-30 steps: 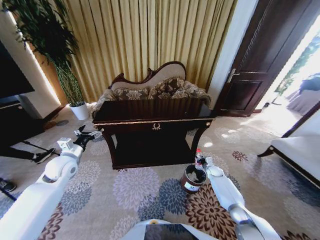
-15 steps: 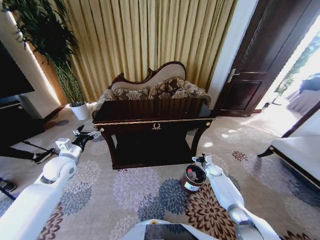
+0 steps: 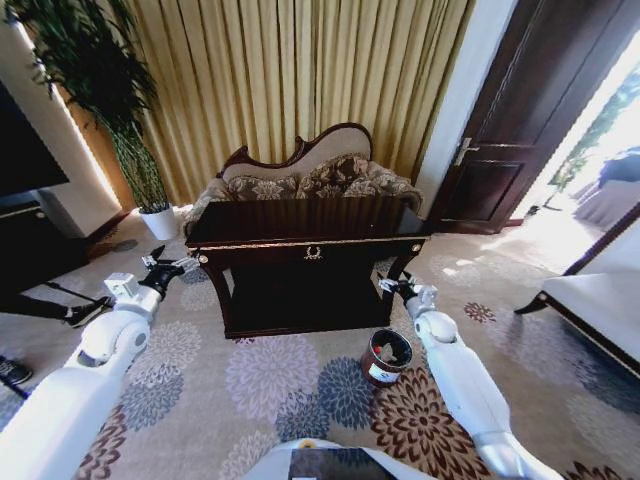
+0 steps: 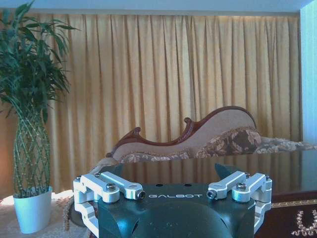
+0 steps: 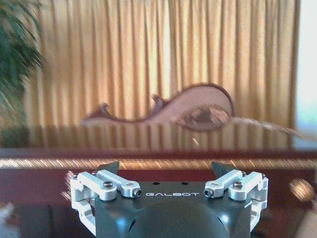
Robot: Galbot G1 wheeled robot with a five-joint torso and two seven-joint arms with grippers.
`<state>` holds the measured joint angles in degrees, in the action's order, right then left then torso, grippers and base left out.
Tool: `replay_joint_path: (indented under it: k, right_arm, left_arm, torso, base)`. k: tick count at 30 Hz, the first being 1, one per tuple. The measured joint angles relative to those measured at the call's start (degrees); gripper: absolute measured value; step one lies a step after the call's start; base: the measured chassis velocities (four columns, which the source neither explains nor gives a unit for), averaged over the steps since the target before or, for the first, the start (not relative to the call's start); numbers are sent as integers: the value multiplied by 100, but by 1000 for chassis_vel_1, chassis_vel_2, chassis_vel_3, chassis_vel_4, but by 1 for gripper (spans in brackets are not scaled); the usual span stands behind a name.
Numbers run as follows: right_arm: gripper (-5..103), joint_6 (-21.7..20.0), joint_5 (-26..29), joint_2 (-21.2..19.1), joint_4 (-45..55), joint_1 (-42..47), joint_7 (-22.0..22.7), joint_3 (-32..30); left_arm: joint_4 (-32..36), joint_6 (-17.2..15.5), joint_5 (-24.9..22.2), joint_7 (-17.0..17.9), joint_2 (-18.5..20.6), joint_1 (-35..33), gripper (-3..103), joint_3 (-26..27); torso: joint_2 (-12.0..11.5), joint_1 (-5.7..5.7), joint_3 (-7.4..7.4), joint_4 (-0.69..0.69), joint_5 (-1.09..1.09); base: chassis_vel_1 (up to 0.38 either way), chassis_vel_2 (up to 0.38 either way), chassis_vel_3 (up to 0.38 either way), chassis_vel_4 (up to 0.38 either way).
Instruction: Move to the front of the table and place the trash on the table into the trash bin.
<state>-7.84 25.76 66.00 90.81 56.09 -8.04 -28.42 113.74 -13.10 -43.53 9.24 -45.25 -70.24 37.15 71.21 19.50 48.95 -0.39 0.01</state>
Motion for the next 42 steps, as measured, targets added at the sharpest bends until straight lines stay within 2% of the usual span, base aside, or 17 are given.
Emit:
replay_joint_path:
  k: [4,11,23,42]
  right_arm:
    - [100,-233,558,-116,933,206,1,-54]
    - [100,-536,1089,-279,1865,436,-1,76]
    - [100,-558,1031,-466,2139,968,-2,138]
    - [100,-504,966,-468,2076,1018,-2,44]
  left_arm:
    - [74,2,4,116,-71,3,100,99]
    - [282,-163,-12,205,-151,31,100,163]
    - [330,-188,-14,179,-75,-31,100,125]
    - [326,-177,7,163,-40,-29,100,17]
  torso:
    - [0,0,0,-1,-1]
    - [0,0,-1,-1,-1]
    - [0,0,0,-1,0]
    - [0,-1,0,0,-1]
  base:
    - [0,0,0,0]
    - [0,0,0,0]
    - [0,0,0,0]
    - [74,-75,-82,74]
